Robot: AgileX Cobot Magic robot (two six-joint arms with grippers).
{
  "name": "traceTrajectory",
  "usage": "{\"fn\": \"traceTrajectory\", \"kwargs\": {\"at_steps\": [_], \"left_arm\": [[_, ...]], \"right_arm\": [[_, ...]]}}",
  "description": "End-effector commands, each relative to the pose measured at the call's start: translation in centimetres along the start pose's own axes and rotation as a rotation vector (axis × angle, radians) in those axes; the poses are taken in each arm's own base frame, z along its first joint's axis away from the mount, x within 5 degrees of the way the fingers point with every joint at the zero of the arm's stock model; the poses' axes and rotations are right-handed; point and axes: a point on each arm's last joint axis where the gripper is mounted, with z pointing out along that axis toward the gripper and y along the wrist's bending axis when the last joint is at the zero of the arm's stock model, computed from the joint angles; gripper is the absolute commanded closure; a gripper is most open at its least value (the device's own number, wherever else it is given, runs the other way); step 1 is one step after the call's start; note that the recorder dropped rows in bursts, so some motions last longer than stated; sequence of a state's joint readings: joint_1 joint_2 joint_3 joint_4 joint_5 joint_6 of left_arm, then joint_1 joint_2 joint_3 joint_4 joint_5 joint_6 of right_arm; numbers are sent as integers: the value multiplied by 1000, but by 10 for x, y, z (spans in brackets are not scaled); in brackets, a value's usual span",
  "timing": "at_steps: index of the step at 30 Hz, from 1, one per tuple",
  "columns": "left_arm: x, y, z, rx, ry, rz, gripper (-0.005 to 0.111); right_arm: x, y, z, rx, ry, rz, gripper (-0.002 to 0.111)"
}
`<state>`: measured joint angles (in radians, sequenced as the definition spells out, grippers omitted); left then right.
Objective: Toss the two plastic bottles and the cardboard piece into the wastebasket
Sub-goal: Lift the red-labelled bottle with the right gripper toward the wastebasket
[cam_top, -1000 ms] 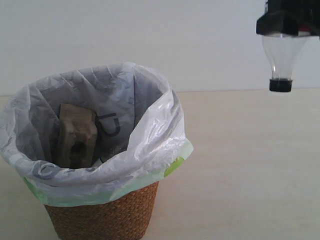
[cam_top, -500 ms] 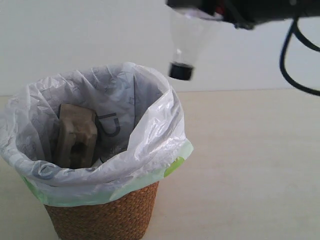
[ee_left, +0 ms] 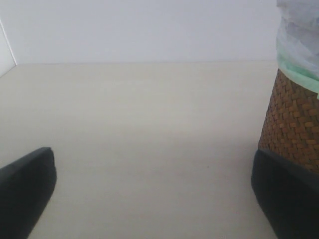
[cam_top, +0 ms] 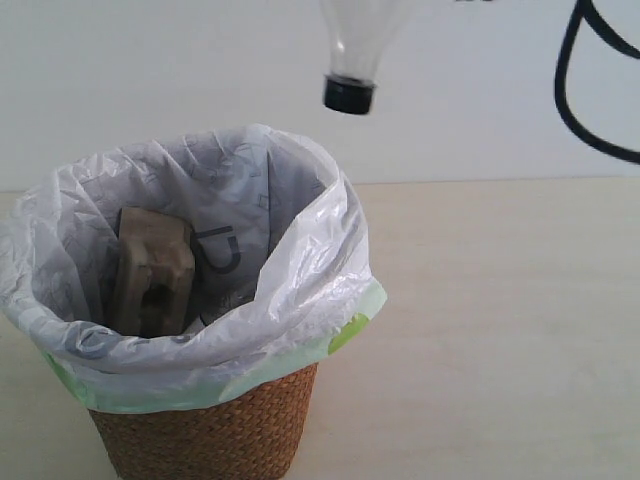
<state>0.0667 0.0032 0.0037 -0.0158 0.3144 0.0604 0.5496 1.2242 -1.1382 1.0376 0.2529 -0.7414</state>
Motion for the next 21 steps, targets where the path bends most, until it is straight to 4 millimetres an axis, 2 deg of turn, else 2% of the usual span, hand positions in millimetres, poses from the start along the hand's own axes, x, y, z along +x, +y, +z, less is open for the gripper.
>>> {"fn": "traceTrajectory", "kwargs": {"at_steps": [1, 6, 9, 11, 16, 21], "left_arm": [[-2, 0, -1, 7, -15, -9, -1], [-2, 0, -1, 7, -15, -9, -1], [-2, 0, -1, 7, -15, -9, -1], [-2, 0, -1, 7, -15, -9, -1], [-2, 0, -1, 7, -15, -9, -1], [-2, 0, -1, 7, -15, -9, -1]], "right_arm": [[6, -46, -10, 182, 36, -9, 108], [0, -100, -34, 383, 70, -28, 108], [-1, -122, -48, 466, 87, -19, 108], [-2, -128, -53, 488, 95, -11, 108], [-1, -130, -55, 485, 100, 14, 108], [5, -106, -39, 366, 132, 46, 108]]}}
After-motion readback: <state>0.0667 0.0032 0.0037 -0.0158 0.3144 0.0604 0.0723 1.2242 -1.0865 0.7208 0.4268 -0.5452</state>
